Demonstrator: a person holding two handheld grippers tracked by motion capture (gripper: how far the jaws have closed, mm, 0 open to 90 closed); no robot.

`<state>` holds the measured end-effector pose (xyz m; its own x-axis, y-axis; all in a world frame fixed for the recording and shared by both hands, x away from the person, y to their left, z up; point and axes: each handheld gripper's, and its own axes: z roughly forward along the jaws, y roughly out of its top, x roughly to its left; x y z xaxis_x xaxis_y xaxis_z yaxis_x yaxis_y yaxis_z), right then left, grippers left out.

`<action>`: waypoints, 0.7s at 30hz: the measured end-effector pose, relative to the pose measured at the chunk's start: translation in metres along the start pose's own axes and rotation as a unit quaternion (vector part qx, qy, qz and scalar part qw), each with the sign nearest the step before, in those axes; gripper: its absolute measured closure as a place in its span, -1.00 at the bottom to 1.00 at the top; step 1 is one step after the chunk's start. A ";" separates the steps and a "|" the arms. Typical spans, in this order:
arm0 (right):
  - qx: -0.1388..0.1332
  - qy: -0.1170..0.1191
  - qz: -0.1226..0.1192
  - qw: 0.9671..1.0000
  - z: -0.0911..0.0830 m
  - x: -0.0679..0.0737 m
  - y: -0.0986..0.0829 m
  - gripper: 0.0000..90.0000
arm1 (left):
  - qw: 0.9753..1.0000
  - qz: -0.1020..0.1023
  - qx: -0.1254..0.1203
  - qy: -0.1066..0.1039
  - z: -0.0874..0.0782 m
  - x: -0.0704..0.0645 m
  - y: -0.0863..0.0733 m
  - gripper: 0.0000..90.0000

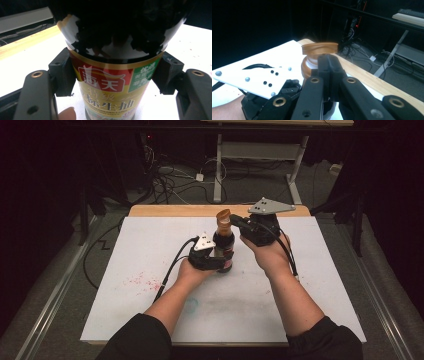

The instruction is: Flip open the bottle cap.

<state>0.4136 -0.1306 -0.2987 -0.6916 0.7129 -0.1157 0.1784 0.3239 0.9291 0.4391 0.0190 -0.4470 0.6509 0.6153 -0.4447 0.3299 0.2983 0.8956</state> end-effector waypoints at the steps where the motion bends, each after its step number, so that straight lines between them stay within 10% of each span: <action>1: 0.000 0.000 0.000 1.000 0.000 0.000 0.001 1.00 | 1.000 -0.001 0.001 0.000 0.000 0.000 0.000 -0.35; 21: -0.003 -0.003 0.008 1.000 0.014 -0.002 0.015 1.00 | 1.000 -0.007 -0.004 -0.004 -0.001 0.003 0.000 -0.36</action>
<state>0.4276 -0.1182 -0.2897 -0.6850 0.7212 -0.1032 0.1847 0.3089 0.9330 0.4400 0.0217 -0.4478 0.6519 0.6043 -0.4580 0.3339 0.3135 0.8889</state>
